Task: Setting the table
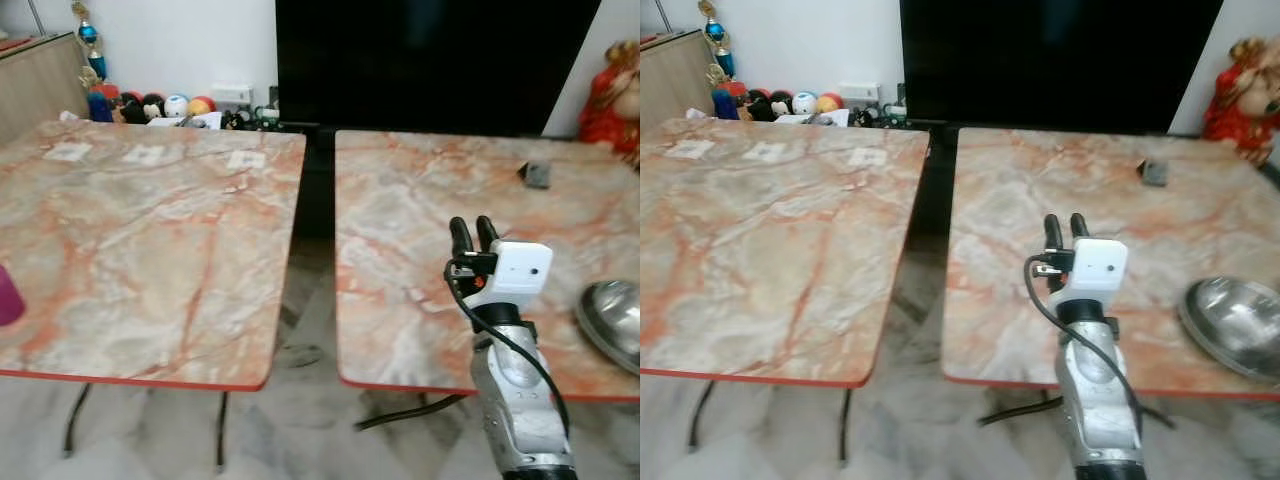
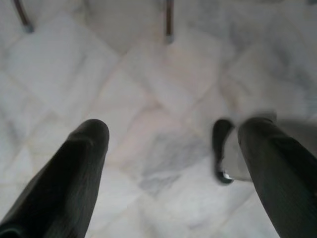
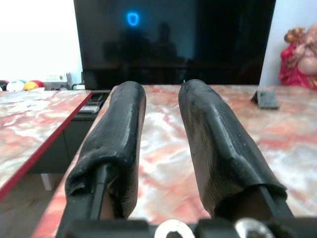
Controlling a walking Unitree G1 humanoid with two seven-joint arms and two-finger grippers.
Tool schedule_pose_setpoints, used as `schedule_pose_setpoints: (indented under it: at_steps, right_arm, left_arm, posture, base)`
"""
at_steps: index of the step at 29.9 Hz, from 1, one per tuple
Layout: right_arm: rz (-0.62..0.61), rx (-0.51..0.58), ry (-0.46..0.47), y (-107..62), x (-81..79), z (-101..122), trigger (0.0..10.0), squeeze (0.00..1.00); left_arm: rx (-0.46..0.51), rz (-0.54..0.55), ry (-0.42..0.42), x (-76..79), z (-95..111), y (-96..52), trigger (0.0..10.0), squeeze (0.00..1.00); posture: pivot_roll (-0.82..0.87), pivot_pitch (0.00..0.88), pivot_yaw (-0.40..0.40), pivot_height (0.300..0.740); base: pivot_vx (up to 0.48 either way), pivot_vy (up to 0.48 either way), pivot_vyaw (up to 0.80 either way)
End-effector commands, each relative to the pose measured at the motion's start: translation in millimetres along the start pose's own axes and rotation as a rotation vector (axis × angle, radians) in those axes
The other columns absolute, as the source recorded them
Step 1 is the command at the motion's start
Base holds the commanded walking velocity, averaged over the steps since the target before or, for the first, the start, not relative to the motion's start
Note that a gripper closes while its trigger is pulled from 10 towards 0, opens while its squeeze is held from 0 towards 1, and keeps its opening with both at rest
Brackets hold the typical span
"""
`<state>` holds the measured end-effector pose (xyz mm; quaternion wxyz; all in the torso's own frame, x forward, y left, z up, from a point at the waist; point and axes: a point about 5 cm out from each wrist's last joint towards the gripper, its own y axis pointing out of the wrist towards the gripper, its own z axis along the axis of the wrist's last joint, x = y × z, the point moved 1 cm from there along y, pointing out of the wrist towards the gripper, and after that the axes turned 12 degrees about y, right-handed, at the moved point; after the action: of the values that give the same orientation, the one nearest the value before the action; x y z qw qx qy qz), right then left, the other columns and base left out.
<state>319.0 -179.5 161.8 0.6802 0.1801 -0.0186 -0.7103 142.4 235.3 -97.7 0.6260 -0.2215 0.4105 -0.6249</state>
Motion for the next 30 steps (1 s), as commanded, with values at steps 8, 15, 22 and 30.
schedule_pose_setpoints:
  at_steps: [8, 15, 22, 30]
  right_arm:
    - [0.013, 0.021, 0.018, 4.0, -7.0, 5.4, 10.0, 0.00]
    - [0.013, 0.021, 0.028, 3.9, -8.9, 5.0, 10.0, 0.00]
    - [0.020, 0.021, 0.033, 4.4, -11.5, 5.1, 10.0, 0.00]
    - [0.023, 0.018, 0.031, 3.2, -11.9, 4.6, 10.0, 0.00]
  left_arm:
    - [-0.013, 0.011, -0.010, -5.6, -3.8, -1.2, 10.0, 0.00]
    - [-0.029, 0.020, -0.015, -15.8, -13.7, -5.8, 10.0, 0.00]
    - [-0.038, 0.023, -0.017, -20.6, -22.3, -10.0, 10.0, 0.00]
    - [-0.009, 0.012, -0.012, -12.5, -17.5, -8.5, 10.0, 0.00]
  posture:
    - [0.01, 0.037, -0.029, 0.740]
    - [0.01, 0.042, -0.030, 0.740]
    - [0.02, 0.044, -0.030, 0.740]
    - [0.02, 0.046, -0.028, 0.740]
  base:
    - [0.000, 0.480, 0.00]
    - [0.000, 0.480, 0.00]
    - [0.000, 0.480, 0.00]
    - [0.000, 0.480, 0.00]
